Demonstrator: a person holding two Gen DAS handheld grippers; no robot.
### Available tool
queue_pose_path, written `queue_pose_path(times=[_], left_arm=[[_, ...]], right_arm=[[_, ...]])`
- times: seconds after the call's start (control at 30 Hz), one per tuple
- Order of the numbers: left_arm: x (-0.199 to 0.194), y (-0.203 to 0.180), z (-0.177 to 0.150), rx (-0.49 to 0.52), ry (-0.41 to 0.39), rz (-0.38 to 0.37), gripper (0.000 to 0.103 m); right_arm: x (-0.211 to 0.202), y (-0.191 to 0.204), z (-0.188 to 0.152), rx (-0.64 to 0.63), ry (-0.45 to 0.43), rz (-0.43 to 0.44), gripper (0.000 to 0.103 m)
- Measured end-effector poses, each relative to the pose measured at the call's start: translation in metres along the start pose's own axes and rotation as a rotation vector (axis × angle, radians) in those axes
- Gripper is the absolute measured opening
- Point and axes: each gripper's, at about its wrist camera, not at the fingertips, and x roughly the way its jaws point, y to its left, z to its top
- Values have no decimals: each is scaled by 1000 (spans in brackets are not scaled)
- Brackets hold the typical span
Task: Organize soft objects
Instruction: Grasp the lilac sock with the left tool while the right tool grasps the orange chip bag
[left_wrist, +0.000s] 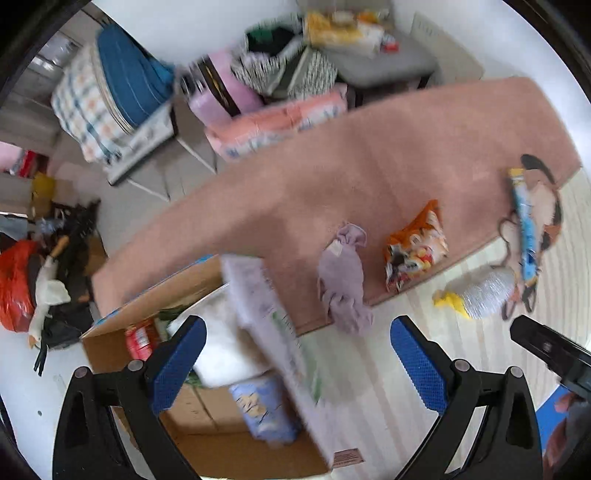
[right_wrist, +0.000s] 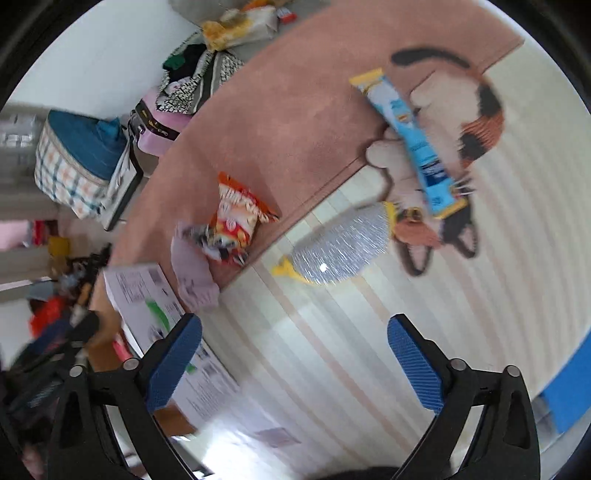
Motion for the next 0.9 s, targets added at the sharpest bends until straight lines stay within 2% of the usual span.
queue_pose_path(times=[0.1,0.13,0.27,0.43,0.5,0.53,0.57,0.63,0.77,0.9], left_arm=[[32,0,24,-41,86,-17,101],[40,2,30,-66,105,-19,101],[52,10,47,-128,133,-18,101],[59,16,58,-162,139,-16,101],[60,16,62,-155,137,4,101],[58,16,63,-145,134,8,101],[60,16,64,-133,133,12,101],[61,13,64,-108,131,11,101],[76,-5,61,-36,173,-30,101],[103,-26,59,12,250,-50,101]], right_arm=[[24,7,32,33,59,98,94],[33,11,41,38,76,112,88],[83,26,69,99,191,166,77],[134,39,85,167,265,194,73],[151,42,87,195,277,186,61],[156,43,86,199,281,175,49],[161,45,86,186,285,157,41],[158,49,88,135,274,112,38],[129,61,89,-123,167,-123,37],[120,65,89,-307,146,-317,37]])
